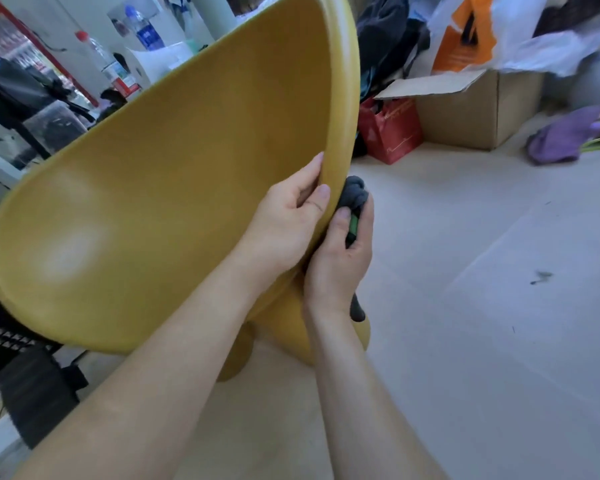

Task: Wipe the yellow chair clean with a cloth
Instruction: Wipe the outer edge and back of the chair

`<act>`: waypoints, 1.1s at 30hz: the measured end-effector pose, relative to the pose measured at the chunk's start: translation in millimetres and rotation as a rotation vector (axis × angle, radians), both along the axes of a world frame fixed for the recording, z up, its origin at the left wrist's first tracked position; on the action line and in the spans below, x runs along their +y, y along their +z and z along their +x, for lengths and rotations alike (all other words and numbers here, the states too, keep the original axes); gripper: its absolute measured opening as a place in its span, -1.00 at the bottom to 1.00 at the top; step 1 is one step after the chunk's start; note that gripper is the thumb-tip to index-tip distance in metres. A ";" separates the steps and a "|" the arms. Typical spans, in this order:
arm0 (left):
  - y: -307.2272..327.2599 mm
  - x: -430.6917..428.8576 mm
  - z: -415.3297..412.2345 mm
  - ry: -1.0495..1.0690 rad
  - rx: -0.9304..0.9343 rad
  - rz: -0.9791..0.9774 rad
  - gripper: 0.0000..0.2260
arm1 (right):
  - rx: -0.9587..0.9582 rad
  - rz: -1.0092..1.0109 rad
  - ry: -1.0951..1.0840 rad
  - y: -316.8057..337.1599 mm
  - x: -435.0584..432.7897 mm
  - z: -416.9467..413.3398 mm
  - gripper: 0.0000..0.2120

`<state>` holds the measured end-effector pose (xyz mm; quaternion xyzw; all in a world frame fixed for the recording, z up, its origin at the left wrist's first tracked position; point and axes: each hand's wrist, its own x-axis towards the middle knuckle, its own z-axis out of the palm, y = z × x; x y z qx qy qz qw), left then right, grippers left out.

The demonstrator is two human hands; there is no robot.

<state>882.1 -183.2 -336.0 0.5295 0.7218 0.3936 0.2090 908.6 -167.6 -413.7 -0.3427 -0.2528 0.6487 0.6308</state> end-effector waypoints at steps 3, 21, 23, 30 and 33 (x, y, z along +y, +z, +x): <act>-26.6 -49.5 -14.1 0.054 0.259 -0.171 -0.58 | 0.031 -0.046 0.129 1.6 35.9 1.4 -0.53; -44.7 -39.6 -29.7 0.074 0.463 -0.107 -0.65 | -0.040 -0.083 0.048 5.0 66.8 1.3 -0.63; -45.8 -36.0 -27.8 0.083 0.512 -0.052 -0.66 | -0.009 -0.105 0.049 0.7 51.4 -0.6 -0.63; -46.1 14.7 -19.1 0.114 0.594 -0.067 -0.63 | 0.008 -0.160 0.047 -6.1 -0.5 8.2 -0.62; -47.4 4.8 -29.4 0.028 0.496 -0.116 -0.61 | -0.047 0.042 -0.117 11.5 52.5 16.6 -0.67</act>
